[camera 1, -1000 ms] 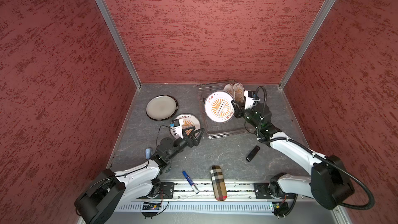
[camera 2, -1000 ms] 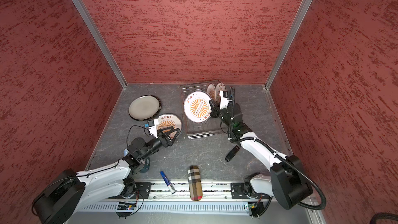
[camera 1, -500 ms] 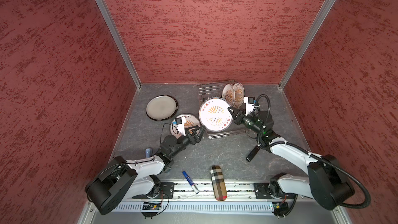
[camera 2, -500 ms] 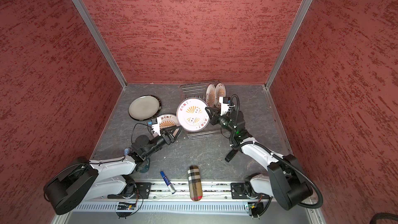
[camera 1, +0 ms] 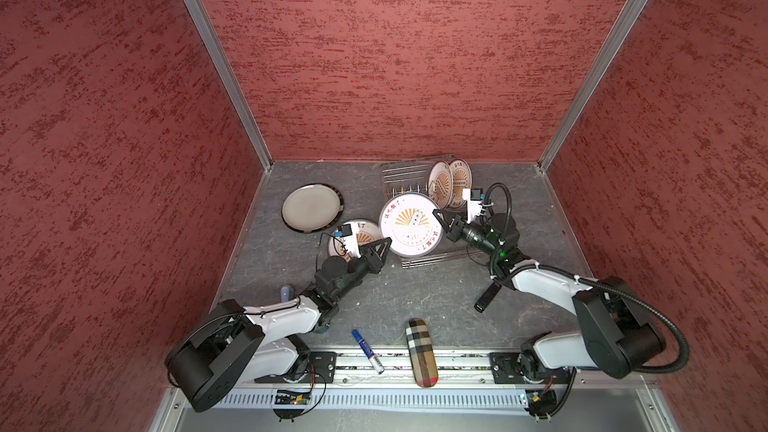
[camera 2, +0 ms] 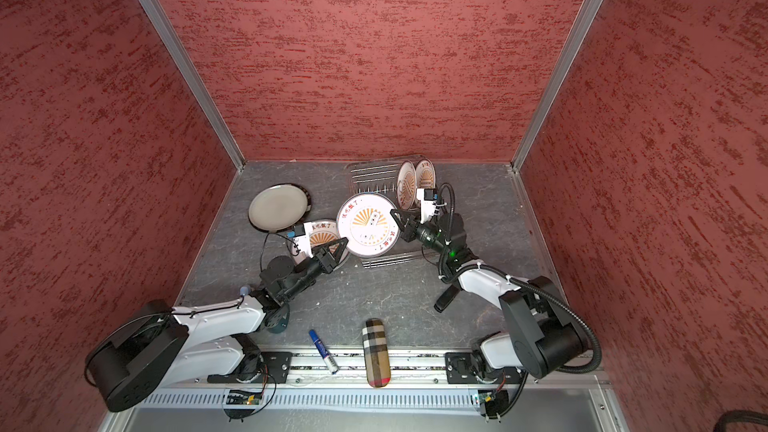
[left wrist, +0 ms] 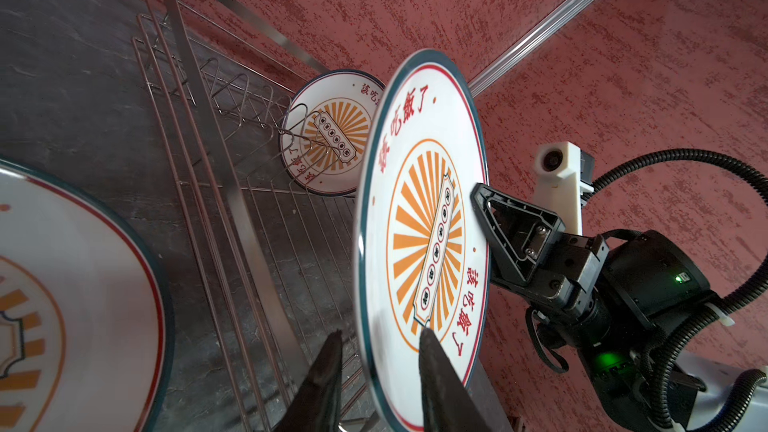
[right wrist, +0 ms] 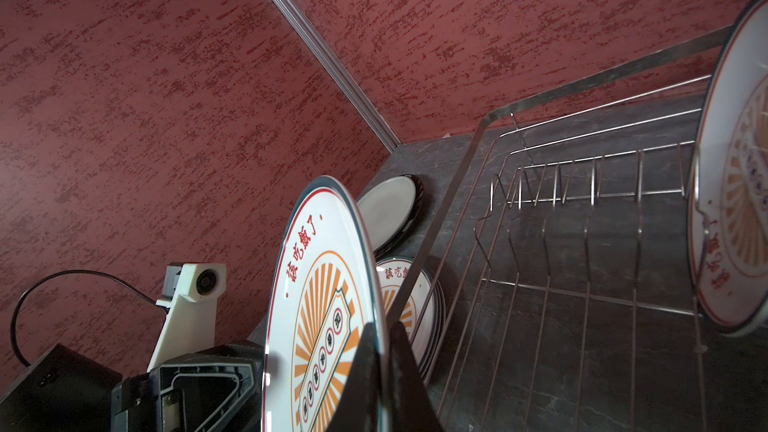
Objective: Unload the plates from the dish rack
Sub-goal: 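Carry the sunburst plate toward the left gripper while the left gripper approaches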
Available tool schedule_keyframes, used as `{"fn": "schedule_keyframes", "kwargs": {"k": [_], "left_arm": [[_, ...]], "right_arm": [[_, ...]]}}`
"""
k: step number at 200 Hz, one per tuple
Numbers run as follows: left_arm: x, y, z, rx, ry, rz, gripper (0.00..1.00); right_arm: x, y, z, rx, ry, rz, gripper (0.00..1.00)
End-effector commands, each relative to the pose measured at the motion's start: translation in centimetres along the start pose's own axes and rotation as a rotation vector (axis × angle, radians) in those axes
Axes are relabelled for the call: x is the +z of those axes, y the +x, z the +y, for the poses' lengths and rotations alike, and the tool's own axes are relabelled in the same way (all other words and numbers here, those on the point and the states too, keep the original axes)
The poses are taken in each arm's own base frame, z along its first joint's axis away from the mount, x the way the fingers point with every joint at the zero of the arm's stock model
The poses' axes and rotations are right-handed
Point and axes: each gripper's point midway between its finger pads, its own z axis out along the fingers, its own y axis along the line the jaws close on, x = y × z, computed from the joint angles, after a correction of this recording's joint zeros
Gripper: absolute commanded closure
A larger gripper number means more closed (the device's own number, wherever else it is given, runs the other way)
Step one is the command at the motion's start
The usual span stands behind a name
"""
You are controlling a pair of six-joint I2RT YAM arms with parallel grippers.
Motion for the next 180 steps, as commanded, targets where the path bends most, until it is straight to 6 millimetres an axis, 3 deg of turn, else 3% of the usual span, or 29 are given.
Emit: {"fn": "schedule_keyframes", "kwargs": {"k": [1, 71, 138, 159, 180], "left_arm": [[0.3, -0.8, -0.6, 0.005, 0.002, -0.022, 0.7], [0.1, -0.7, -0.6, -0.005, 0.002, -0.018, 0.82], [0.2, -0.7, -0.5, -0.019, 0.002, -0.017, 1.0], [0.2, -0.6, -0.5, -0.03, 0.003, -0.015, 1.0], [0.3, -0.6, -0.8, -0.039, 0.018, -0.015, 1.0]], "right_arm": [[0.0, -1.3, 1.9, -0.039, -0.075, -0.054, 1.0], [-0.3, -0.3, 2.7, -0.1, -0.087, -0.067, 1.0], [-0.5, 0.2, 2.5, -0.123, -0.067, -0.076, 1.0], [-0.5, 0.4, 2.5, -0.126, -0.072, -0.067, 1.0], [-0.5, 0.7, 2.9, -0.128, -0.091, -0.054, 0.9]]}}
